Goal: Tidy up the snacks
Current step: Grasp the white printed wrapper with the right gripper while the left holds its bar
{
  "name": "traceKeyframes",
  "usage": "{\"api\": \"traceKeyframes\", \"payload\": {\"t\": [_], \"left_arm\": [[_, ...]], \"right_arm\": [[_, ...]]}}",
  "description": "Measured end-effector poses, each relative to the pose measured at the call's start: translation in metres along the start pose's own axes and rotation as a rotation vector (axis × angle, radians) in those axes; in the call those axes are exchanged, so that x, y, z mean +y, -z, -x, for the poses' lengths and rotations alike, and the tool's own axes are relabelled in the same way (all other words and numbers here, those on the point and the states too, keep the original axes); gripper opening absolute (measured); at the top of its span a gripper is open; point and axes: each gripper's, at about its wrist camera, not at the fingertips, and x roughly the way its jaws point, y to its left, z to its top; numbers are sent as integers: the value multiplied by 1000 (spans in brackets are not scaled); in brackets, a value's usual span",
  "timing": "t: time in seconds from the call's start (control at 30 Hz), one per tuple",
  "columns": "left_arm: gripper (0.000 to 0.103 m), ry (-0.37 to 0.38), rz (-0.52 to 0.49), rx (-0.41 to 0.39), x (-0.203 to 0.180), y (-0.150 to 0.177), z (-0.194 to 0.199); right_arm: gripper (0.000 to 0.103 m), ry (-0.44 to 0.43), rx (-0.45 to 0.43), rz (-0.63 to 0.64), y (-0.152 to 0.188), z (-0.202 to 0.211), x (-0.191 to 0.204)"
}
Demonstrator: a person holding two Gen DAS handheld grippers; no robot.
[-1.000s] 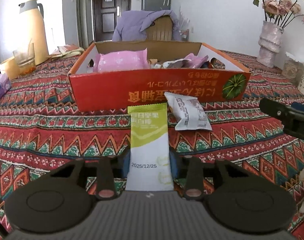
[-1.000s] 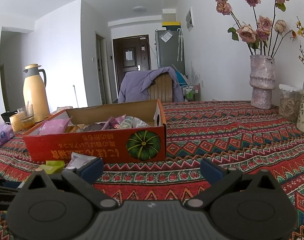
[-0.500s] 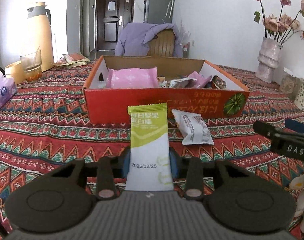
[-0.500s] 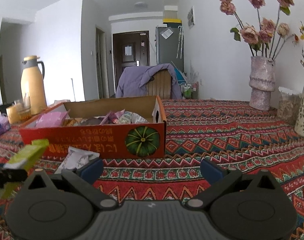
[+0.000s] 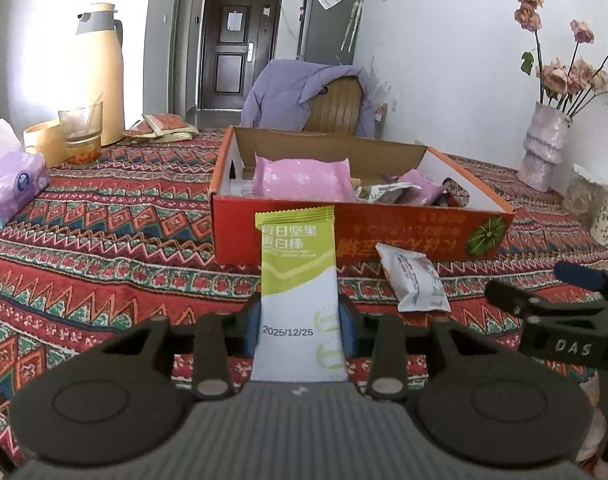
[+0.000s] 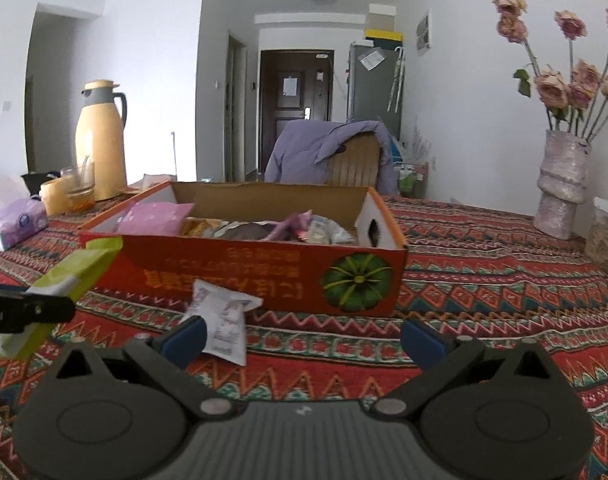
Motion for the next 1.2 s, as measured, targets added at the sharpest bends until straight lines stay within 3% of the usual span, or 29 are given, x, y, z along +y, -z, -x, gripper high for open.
{"api": "traceKeyframes", "payload": {"t": [0.47, 0.8, 0.93, 1.03, 1.07, 1.2], "left_arm": [[39, -6, 10, -20, 11, -4, -1], [39, -22, 19, -32, 21, -6, 1], [39, -17, 20, -29, 24, -5, 0], [39, -15, 23, -27, 25, -4, 0], [39, -14, 24, -27, 26, -4, 0], [39, -10, 25, -28, 26, -4, 1]], "right_arm": [[103, -62, 85, 38, -22, -27, 36], [100, -68, 217, 33, -24, -77, 55], [86, -53, 243, 34, -20, -86, 58], [65, -61, 249, 22, -19, -86, 56], [50, -66, 249, 15, -20, -85, 55], [45, -61, 234, 10, -21, -78, 51]]}}
